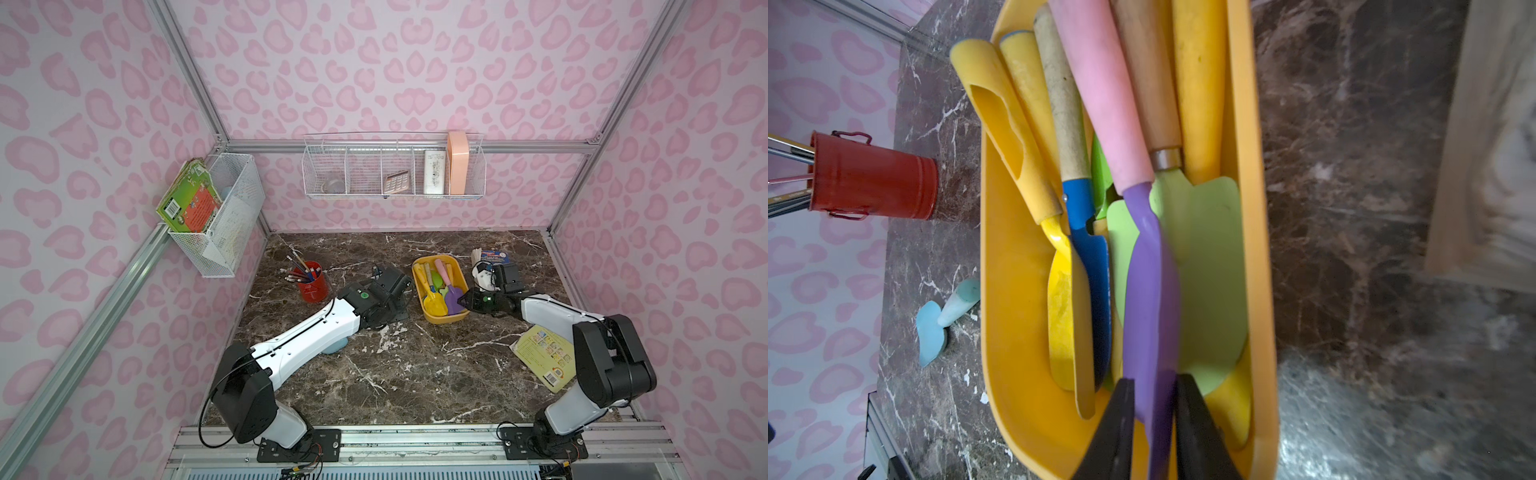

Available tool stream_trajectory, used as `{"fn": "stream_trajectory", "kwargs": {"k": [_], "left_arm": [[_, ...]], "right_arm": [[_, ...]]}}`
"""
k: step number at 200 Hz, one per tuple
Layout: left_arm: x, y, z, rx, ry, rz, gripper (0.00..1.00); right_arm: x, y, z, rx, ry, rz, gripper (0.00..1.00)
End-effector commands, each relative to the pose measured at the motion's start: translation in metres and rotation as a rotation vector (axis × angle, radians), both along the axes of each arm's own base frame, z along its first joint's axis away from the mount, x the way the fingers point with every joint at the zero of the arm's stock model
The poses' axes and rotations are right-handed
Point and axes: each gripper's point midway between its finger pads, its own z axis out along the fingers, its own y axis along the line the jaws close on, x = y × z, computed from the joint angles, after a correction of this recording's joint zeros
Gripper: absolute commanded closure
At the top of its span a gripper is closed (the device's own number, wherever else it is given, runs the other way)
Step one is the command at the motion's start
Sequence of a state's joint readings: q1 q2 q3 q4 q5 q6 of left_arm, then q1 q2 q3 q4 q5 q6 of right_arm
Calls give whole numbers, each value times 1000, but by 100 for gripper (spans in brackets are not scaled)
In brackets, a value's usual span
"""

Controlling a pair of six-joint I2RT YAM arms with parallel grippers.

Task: Put the shovel into the storage box
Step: Place the shovel in the storage box.

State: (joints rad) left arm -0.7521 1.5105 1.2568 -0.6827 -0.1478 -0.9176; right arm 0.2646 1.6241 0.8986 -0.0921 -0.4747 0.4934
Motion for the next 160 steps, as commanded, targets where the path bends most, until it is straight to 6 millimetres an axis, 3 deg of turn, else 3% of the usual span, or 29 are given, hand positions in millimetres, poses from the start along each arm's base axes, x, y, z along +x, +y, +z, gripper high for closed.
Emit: {"fn": "stream_trajectory", "kwargs": {"k": [1, 91, 160], "left_arm": [[-1, 2, 2, 0, 3, 5, 43], [-4, 11, 9, 15, -7, 6, 42], [-21, 65, 7, 93, 8, 81, 40]], "right_arm": [[-1, -3, 6, -15, -15, -5, 74], [-20, 1, 47, 30, -98, 11, 73], [-45, 34, 80, 73, -217, 123, 66]]}}
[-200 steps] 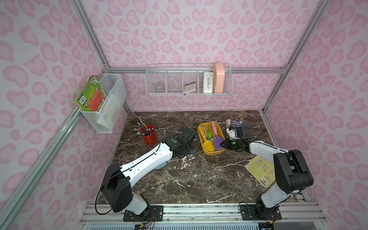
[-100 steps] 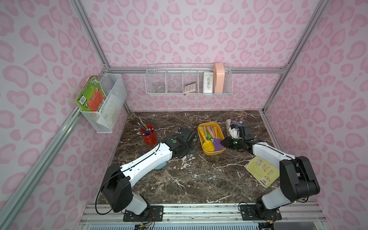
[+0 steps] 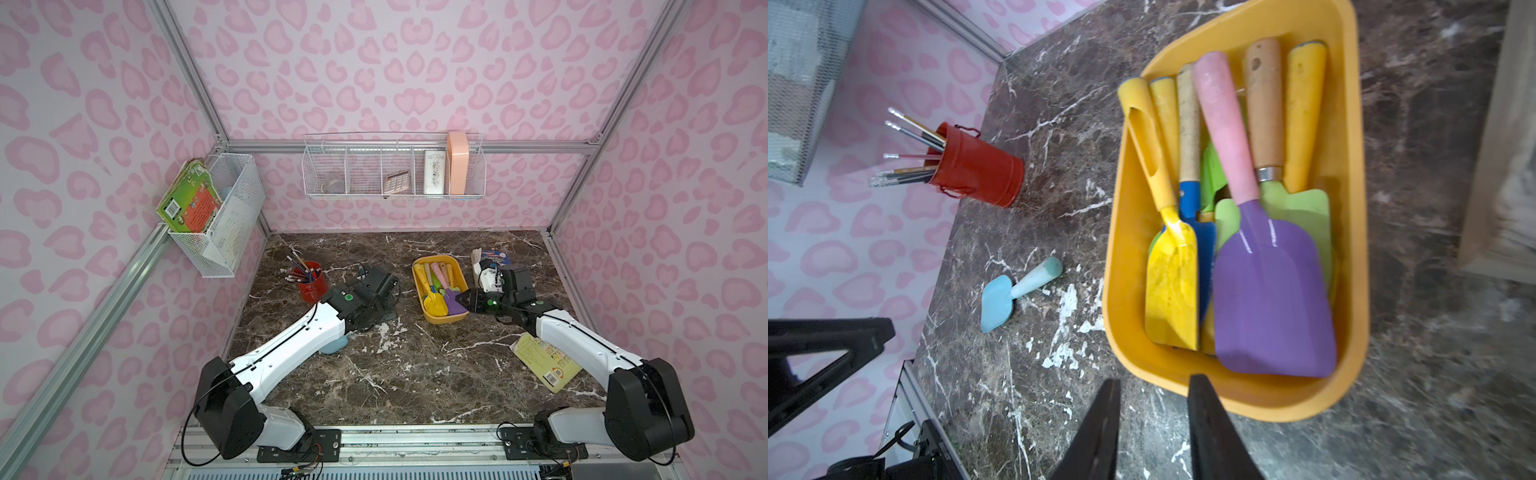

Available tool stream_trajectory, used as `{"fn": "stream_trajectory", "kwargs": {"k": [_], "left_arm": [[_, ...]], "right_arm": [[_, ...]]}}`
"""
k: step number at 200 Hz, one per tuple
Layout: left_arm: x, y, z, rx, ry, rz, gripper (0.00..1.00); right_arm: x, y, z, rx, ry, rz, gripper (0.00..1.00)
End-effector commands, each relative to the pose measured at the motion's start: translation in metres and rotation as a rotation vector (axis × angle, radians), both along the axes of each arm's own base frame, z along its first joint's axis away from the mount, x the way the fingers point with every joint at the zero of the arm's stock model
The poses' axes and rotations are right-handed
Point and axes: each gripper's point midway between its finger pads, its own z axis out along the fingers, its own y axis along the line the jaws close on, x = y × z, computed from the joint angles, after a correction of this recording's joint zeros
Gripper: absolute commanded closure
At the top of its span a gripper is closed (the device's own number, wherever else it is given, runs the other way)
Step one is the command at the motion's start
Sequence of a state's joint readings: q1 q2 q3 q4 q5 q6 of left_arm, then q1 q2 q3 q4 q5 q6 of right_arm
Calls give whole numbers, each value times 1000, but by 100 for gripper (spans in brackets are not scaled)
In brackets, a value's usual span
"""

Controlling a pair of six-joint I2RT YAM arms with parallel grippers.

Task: Put the shovel into the storage box
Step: Place the shovel in the storage box, then pick up the shovel from the center of the board.

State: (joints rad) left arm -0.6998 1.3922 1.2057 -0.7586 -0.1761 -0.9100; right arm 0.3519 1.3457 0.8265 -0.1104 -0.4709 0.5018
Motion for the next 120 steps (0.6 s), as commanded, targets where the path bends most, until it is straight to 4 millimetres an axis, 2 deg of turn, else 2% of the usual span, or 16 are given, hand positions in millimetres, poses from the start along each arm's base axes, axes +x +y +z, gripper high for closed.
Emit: {"fn": "stream_trajectory", "kwargs": {"k": [1, 34, 60, 95, 120], "left_arm": [[-11, 25, -6, 67, 21, 23, 40], [-19, 55, -5, 124, 13, 36, 38], [-15, 72, -5, 173, -10, 19, 35], [-5, 73, -21, 140, 31, -54, 29], [3, 78, -39, 173, 99, -74, 29]], "right_arm": [[-7, 12, 9, 14, -46, 46, 66], [-25, 30, 17, 33, -89, 122, 64], [-40, 38, 22, 47, -120, 164, 60], [-63, 33, 24, 65, -146, 180, 56], [-78, 26, 20, 76, -155, 179, 55]]}}
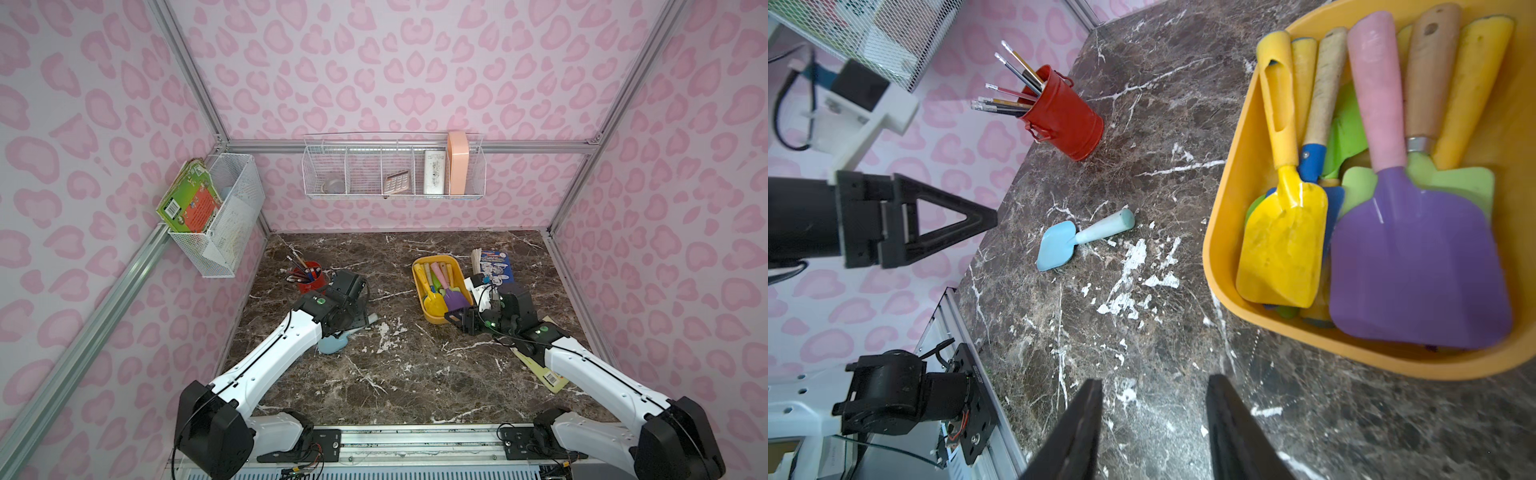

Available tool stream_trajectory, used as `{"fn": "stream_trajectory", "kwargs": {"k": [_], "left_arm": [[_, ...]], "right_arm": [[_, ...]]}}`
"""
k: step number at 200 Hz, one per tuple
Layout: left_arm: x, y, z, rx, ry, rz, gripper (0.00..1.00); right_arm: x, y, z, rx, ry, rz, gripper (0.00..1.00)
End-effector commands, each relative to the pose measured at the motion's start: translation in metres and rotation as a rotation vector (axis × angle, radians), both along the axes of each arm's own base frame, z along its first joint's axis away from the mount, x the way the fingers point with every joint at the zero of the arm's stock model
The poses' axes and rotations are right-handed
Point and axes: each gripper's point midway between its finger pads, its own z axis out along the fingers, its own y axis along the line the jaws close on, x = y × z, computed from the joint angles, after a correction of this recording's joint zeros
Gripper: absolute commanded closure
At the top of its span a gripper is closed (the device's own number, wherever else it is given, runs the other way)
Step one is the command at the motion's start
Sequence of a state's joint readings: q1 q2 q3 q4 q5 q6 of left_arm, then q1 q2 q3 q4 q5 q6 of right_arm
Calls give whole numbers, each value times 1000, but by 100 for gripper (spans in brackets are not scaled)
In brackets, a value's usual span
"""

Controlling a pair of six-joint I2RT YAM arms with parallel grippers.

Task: Put the shovel into the storage box
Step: Pick up the shovel from the center of the board.

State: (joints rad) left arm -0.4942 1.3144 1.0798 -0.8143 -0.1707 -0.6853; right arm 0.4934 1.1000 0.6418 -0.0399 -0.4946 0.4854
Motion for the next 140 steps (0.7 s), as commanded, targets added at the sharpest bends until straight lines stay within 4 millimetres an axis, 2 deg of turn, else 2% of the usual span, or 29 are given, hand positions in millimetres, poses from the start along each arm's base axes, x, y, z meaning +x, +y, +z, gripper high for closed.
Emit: {"fn": "stream_trajectory", "kwargs": {"k": [1, 54, 93, 117, 140], "left_arm": [[5, -4, -11, 9, 46, -78, 29], [27, -7, -49, 6, 107, -134, 28], [37, -15, -72, -39, 194, -166, 28], [40, -14, -88, -20, 225, -172, 28], [40, -20, -94, -51, 215, -188, 28]], "right_arm": [[-9, -2, 2, 19, -28, 10, 55], [-23, -14, 2, 62, -66, -28, 52], [-25, -13, -2, 70, -56, -18, 52], [-25, -13, -4, 73, -50, -21, 52], [-27, -13, -6, 81, -44, -23, 52]]}}
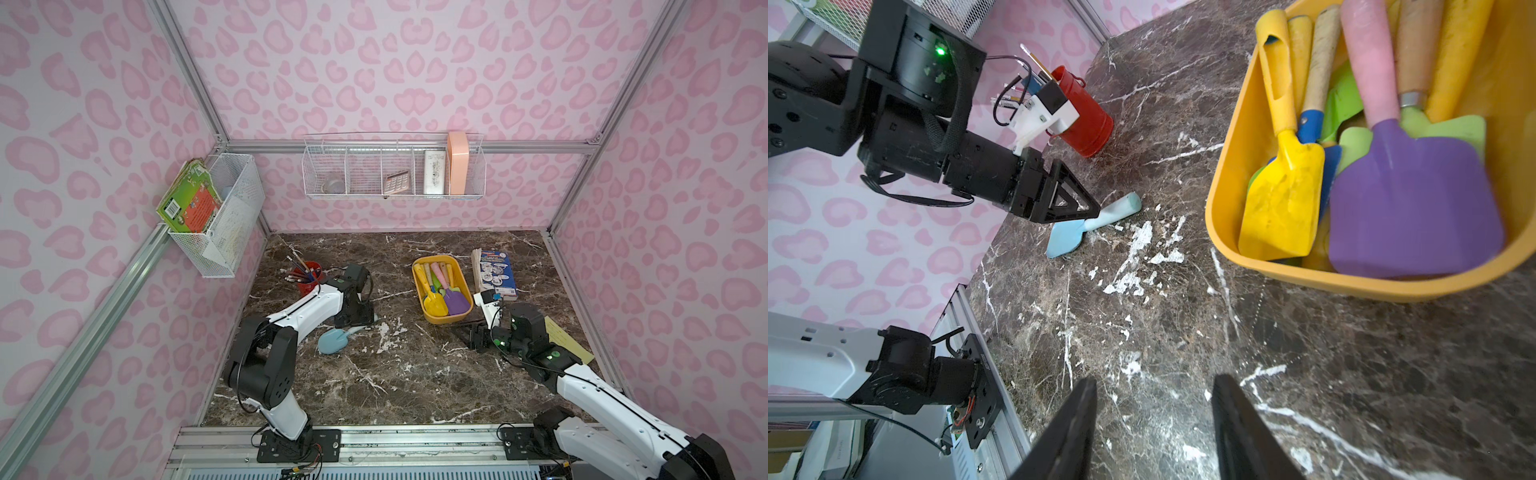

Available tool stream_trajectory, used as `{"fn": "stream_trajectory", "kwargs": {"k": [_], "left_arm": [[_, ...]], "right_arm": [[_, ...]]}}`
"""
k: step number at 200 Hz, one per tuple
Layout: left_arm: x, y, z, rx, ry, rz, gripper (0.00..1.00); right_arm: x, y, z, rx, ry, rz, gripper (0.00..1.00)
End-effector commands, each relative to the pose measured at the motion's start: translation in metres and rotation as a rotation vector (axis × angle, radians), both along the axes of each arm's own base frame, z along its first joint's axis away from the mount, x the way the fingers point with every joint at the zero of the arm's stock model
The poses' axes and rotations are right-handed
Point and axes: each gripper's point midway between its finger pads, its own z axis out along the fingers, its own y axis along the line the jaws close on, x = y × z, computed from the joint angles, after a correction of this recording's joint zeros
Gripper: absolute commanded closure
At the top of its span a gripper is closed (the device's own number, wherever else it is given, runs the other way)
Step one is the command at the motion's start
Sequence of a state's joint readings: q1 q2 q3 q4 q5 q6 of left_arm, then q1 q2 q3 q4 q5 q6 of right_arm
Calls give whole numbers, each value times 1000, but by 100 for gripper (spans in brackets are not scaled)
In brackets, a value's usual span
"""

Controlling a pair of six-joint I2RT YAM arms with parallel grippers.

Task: Put the shovel into the storage box
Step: Pick up the shovel from the center of the board.

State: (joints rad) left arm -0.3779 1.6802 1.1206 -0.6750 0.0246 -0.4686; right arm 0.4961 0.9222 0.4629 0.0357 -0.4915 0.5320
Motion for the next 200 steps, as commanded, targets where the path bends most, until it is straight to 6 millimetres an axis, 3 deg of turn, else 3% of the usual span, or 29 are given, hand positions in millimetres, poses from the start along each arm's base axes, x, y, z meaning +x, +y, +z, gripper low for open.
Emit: {"fn": "stream_trajectory", "kwargs": {"k": [1, 83, 154, 200], "left_arm": [[2, -8, -3, -41, -10, -30, 28], [-6, -11, -29, -49, 65, -39, 30], [-15, -16, -25, -46, 75, -52, 38], [-23, -16, -35, 28, 106, -79, 39]], "right_arm": [[1, 1, 5, 26, -14, -3, 52], [1, 1, 0, 36, 3, -11, 52], [2, 4, -6, 50, 26, -10, 52], [3, 4, -7, 51, 29, -14, 52]]}}
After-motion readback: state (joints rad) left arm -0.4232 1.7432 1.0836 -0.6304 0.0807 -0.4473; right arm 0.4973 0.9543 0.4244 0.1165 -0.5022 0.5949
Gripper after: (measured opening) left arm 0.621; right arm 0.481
